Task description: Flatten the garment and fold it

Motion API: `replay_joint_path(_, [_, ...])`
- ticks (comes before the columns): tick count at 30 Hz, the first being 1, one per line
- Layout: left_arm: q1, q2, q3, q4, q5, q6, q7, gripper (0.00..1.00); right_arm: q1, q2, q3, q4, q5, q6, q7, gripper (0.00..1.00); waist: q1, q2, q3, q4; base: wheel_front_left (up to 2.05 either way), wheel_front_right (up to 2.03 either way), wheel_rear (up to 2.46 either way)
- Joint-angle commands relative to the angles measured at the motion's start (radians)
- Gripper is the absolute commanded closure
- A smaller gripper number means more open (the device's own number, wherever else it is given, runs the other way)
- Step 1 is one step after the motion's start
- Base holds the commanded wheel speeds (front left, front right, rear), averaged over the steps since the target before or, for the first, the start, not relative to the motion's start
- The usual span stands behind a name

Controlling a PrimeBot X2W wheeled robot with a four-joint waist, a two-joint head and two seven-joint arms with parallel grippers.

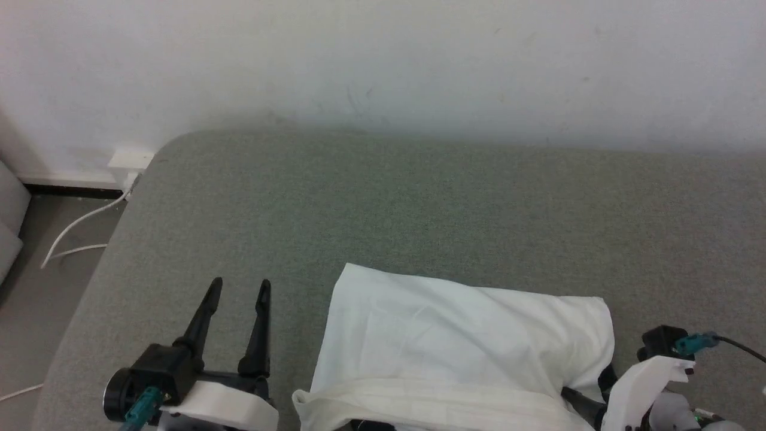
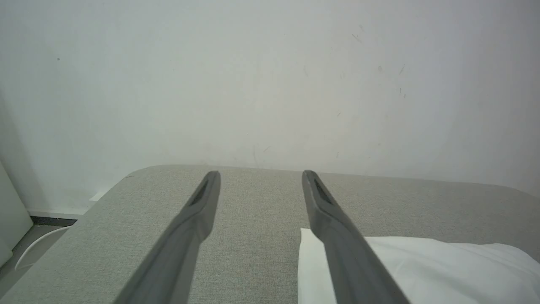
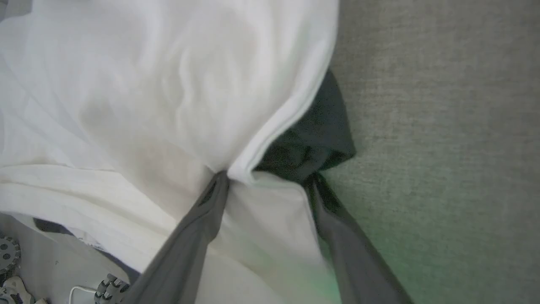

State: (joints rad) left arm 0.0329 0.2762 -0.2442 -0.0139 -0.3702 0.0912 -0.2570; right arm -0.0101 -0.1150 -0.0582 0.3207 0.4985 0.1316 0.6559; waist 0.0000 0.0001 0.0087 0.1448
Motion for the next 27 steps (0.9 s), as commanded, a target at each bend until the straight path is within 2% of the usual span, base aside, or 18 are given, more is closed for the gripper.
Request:
replay_joint_path(1, [-0.003,-0.006,0.005,0.003,0.009,-0.007,-0.005,0.00,-0.007,0.011,0.017,0.039,0.006,-0.001,0.026,0.00,0.0000,-0.0001,0.003,0.001,0.00,0.00,0.00])
replay_joint_path(3, [-0.002,-0.014,0.007,0.012,0.016,-0.016,-0.005,0.00,-0.017,0.021,0.039,0.094,0.027,-0.001,0.069,0.00,0.0000,-0.0001,0.005,0.003,0.00,0.00,0.00])
replay_joint_path(4, [-0.003,-0.017,0.010,0.015,0.020,-0.020,-0.005,0.00,-0.021,0.025,0.048,0.115,0.037,-0.001,0.088,0.58,0.0000,-0.0001,0.005,0.004,0.00,0.00,0.00])
replay_joint_path(5, [-0.003,-0.019,0.013,0.017,0.024,-0.024,-0.005,0.00,-0.026,0.027,0.058,0.127,0.044,-0.001,0.097,0.88,0.0000,-0.0001,0.006,0.005,0.00,0.00,0.00])
replay_joint_path(6, [-0.002,-0.022,0.016,0.021,0.027,-0.027,-0.005,0.00,-0.031,0.029,0.065,0.134,0.053,-0.001,0.098,1.00,0.0000,-0.0001,0.005,0.005,0.00,0.00,0.00])
replay_joint_path(10, [0.008,-0.026,0.029,0.034,0.037,-0.031,-0.005,0.00,-0.054,0.014,0.076,0.122,0.072,-0.001,0.054,1.00,0.0000,-0.0001,-0.004,-0.003,0.00,0.00,0.00])
replay_joint_path(17, [0.040,-0.026,0.048,0.033,0.052,-0.022,-0.005,0.00,-0.058,-0.067,0.045,0.022,0.081,-0.001,-0.034,1.00,0.0000,-0.0001,-0.032,-0.030,0.00,0.00,0.00])
replay_joint_path(22, [0.050,-0.030,0.046,0.029,0.058,-0.019,-0.005,0.00,-0.018,-0.106,-0.062,-0.043,0.053,-0.001,-0.029,1.00,0.0000,-0.0001,-0.039,-0.048,0.00,0.00,0.00])
replay_joint_path(27, [0.056,-0.033,0.041,0.040,0.055,-0.022,-0.005,0.00,0.038,-0.120,-0.186,-0.104,-0.053,-0.001,0.011,1.00,0.0000,-0.0001,-0.047,-0.060,0.00,0.00,0.00])
